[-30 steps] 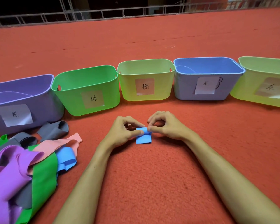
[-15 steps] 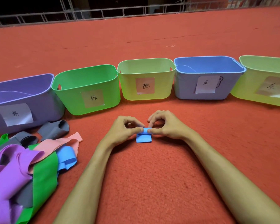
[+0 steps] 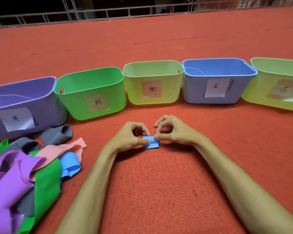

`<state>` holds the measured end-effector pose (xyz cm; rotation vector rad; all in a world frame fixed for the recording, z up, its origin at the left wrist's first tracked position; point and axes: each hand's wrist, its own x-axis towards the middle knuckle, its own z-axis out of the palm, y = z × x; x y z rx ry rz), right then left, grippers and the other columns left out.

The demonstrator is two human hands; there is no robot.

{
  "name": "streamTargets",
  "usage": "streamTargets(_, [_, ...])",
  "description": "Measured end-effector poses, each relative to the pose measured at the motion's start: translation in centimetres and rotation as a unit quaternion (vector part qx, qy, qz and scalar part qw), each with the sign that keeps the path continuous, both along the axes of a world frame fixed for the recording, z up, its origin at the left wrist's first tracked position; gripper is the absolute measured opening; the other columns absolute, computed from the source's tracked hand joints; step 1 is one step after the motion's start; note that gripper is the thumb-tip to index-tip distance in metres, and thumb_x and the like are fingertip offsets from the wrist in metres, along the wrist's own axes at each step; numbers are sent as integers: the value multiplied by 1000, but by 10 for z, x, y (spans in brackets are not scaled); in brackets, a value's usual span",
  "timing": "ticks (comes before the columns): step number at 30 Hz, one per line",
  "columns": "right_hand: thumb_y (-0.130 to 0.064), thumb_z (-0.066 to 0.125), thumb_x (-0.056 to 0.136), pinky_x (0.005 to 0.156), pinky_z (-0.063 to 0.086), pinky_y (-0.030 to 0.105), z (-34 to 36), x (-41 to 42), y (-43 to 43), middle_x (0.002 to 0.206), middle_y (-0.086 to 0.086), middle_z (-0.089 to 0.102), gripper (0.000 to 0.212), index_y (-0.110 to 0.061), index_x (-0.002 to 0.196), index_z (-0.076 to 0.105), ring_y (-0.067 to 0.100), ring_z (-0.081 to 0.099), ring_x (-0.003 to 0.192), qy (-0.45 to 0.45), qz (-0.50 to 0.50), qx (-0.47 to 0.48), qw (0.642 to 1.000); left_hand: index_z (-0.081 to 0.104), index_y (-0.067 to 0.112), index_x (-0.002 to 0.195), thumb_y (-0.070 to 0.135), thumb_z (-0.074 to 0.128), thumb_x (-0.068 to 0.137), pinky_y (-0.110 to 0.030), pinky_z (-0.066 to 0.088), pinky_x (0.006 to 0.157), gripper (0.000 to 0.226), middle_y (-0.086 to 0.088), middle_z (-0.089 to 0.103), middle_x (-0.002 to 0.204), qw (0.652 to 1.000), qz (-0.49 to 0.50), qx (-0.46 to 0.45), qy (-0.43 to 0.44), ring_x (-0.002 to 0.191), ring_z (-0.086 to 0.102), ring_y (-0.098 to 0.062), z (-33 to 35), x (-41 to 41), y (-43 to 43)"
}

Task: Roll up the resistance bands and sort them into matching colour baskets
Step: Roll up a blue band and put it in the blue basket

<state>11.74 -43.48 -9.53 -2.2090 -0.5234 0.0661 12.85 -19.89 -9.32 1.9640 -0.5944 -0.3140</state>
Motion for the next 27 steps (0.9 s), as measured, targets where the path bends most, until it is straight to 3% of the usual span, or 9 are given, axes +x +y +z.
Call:
streamTargets(5, [-47,85,72,101,39,24,-3,0,2,112,-12,65,17,-33,79,78,6,57,114,-11,-7,-17,1000,72,5,86,-6,83,77,-15,39,62,18,12,65,70,1000,-13,2,4,62,53,0,2,-1,1])
streamTargets(8, [-41,89,75,100,33,14,-1,0,2,113,-12,64,14,-34,78,78,4,56,114,-9,-7,-24,1000,74,8,84,19,80,80,-29,40,69,13,-1,70,76,1000,-7,-26,4,73,55,-14,2,-1,1])
streamTargets(12, [-40,90,76,97,25,1,0,0,3,116,-10,63,15,-32,79,78,4,55,116,-8,3,-40,999,75,10,81,20,79,81,-34,37,68,11,-7,68,73,1000,1,-22,-3,70,50,-19,2,-1,2])
streamTargets(17, [-45,89,76,106,31,17,0,0,3,119,-12,58,19,-34,85,76,6,50,119,-8,23,-62,998,72,3,80,7,84,83,-23,31,53,13,-5,63,68,1000,0,-8,5,60,43,-10,4,0,2])
streamTargets(21, [-47,87,77,108,33,22,3,-2,3,122,-11,56,19,-34,86,76,7,45,123,-2,38,-77,996,70,2,83,7,86,82,-24,32,51,16,-9,62,68,1000,-7,-1,13,59,45,-12,5,0,2])
streamTargets(27, [-48,82,83,111,33,31,3,-4,4,121,-13,56,15,-34,85,77,8,44,124,3,35,-64,997,71,4,86,7,87,80,-23,33,52,18,3,63,68,1000,-14,3,26,61,45,-9,8,-2,3])
